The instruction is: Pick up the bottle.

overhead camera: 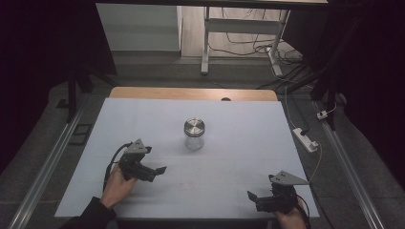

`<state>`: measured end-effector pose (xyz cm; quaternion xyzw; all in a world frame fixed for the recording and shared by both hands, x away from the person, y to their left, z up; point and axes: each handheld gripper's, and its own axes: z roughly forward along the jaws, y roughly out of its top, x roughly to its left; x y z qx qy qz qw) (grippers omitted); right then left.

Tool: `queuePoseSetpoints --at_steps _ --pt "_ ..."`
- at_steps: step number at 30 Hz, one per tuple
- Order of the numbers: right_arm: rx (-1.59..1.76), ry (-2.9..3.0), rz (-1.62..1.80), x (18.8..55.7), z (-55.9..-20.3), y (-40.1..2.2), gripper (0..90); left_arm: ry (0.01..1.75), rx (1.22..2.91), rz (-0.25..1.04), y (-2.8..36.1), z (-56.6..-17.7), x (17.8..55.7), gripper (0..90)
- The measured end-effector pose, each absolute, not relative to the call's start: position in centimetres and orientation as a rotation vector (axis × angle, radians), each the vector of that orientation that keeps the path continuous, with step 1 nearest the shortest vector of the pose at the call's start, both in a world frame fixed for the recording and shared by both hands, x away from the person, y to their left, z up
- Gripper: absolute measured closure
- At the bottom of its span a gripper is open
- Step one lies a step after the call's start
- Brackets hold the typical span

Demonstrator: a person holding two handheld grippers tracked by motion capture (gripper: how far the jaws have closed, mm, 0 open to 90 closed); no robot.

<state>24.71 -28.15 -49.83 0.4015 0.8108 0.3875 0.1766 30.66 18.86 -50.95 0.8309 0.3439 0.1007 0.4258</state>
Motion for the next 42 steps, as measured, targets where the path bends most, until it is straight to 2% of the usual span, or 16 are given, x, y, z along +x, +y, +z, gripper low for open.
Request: queuePoseSetpoints --at_steps 10,20,30,42 --pt "1.125 2.304 1.088 24.7 -49.9 -28.1 0.0 0.835 2.101 0.243 15.9 -50.7 34.2 0.0" --pt "1.119 2.31 1.084 24.7 -49.9 -28.0 0.0 0.802 2.104 0.33 13.4 -50.7 37.1 0.0" --pt "1.117 2.315 1.084 24.7 -49.9 -28.0 0.0 0.775 2.094 0.249 11.0 -51.7 40.6 0.0" --pt "1.113 2.325 1.079 24.8 -49.9 -27.9 0.0 0.748 2.136 0.257 8.7 -52.2 43.0 0.0"
